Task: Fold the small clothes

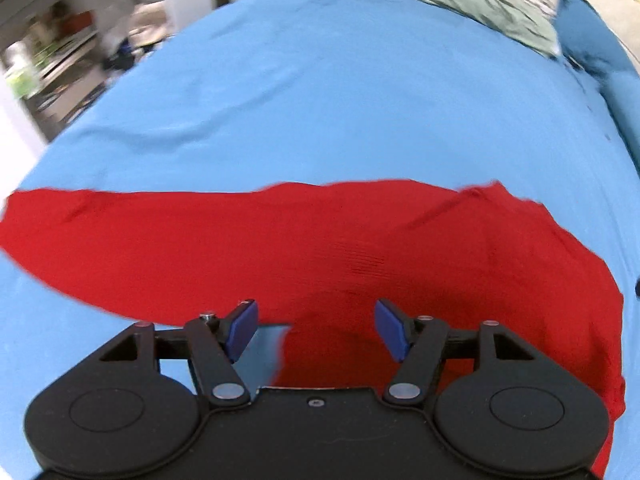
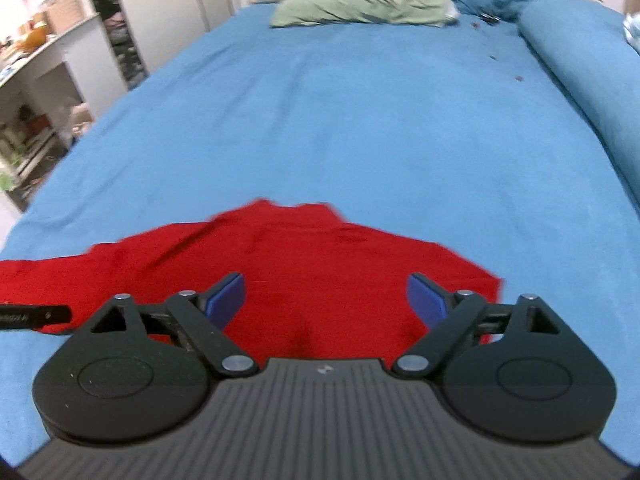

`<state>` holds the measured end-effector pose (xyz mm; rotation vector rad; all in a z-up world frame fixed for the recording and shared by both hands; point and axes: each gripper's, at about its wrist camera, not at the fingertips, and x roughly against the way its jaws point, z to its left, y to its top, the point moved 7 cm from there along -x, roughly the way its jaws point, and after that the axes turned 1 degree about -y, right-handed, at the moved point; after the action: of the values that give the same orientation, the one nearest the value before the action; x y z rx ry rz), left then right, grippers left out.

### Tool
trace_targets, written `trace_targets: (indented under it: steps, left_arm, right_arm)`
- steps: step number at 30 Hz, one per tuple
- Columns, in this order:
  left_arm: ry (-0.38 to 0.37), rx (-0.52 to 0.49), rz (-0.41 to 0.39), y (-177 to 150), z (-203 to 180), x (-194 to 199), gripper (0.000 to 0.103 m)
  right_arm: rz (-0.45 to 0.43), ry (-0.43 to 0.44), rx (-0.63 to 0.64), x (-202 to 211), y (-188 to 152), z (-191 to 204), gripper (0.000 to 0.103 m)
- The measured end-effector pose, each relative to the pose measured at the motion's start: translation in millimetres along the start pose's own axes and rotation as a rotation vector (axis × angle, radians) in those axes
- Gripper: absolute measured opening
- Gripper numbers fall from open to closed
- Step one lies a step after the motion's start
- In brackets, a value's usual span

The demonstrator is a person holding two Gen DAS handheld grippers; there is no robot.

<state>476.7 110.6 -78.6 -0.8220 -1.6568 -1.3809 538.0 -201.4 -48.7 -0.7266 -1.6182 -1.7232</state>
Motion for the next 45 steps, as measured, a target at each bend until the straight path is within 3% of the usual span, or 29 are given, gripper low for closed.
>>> trace_targets:
  steps: [4, 8, 13, 21, 28, 33, 37, 38, 45]
  left_arm:
    - [0.046, 0.053, -0.015, 9, 58, 16, 0.096]
    - [0.075, 0.113, -0.012, 14, 119, 21, 0.096]
    - [0.086, 0.205, -0.015, 20, 193, 10, 0.096]
    - [0.130, 0.397, -0.064, 23, 293, -28, 0.095]
    - [0.096, 0.526, -0.117, 14, 332, -53, 0.069]
    - [0.106, 0.535, -0.171, 16, 334, -55, 0.055]
    - [0.153, 0.541, -0.181, 17, 341, -56, 0.011]
    - [0.151, 0.548, -0.185, 18, 342, -57, 0.006]
    - [0.173, 0.479, -0.255, 32, 318, -29, 0.005]
  right_arm:
    - [0.005, 0.048, 0.005, 12, -8, 67, 0.103]
    - [0.045, 0.094, -0.041, 11, -21, 123, 0.103]
    - [0.081, 0.085, -0.068, 4, -43, 178, 0.103]
    - [0.143, 0.050, -0.100, -17, -77, 220, 0.103]
    - [0.148, 0.027, -0.046, -23, -85, 234, 0.103]
    - [0.143, 0.030, -0.039, -27, -86, 239, 0.103]
    - [0.136, 0.041, -0.047, -27, -89, 241, 0.103]
    - [0.136, 0.043, -0.050, -27, -90, 241, 0.103]
    - [0.121, 0.066, -0.090, -21, -94, 228, 0.103]
